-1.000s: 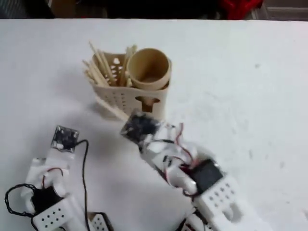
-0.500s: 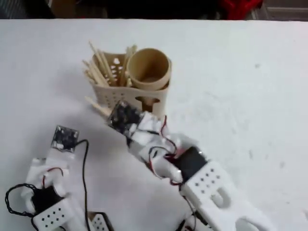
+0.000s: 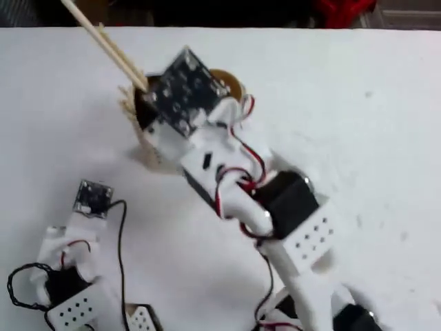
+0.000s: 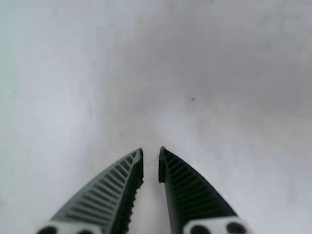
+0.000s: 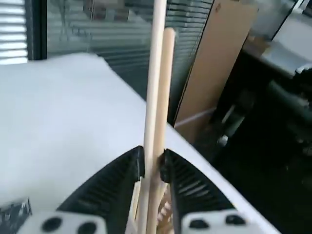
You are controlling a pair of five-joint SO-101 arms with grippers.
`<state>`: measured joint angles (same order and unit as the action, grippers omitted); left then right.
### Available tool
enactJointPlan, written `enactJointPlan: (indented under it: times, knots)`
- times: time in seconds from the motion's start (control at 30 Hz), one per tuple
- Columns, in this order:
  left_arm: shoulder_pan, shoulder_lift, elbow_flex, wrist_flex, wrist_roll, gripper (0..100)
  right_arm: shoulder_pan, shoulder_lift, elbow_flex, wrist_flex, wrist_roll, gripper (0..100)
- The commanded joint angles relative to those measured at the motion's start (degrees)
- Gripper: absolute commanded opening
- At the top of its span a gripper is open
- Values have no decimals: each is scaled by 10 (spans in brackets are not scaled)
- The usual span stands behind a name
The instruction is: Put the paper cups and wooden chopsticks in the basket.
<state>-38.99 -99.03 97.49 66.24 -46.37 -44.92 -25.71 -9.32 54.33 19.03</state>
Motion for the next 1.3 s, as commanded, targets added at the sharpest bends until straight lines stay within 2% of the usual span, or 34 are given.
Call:
enactJointPlan:
  times: [0.0,0.13,0.33,0.63,0.87,1.1,1.27]
  knots:
    - [7,4,-2,4,1,76,-3,48,-106,-3,0,18]
    - [7,4,-2,4,1,76,3,97,-132,-32,-4,17]
    - [7,4,-2,4,1,76,-3,115,-91,-218,-5,16]
    - [7,4,-2,4,1,76,-3,115,113,-423,-1,16]
    - [7,4,-2,4,1,76,30,109,302,-538,-5,16]
    - [7,4,-2,4,1,76,70,108,411,-575,-5,16]
    - [7,4,-2,4,1,76,75,62,436,-491,-5,32]
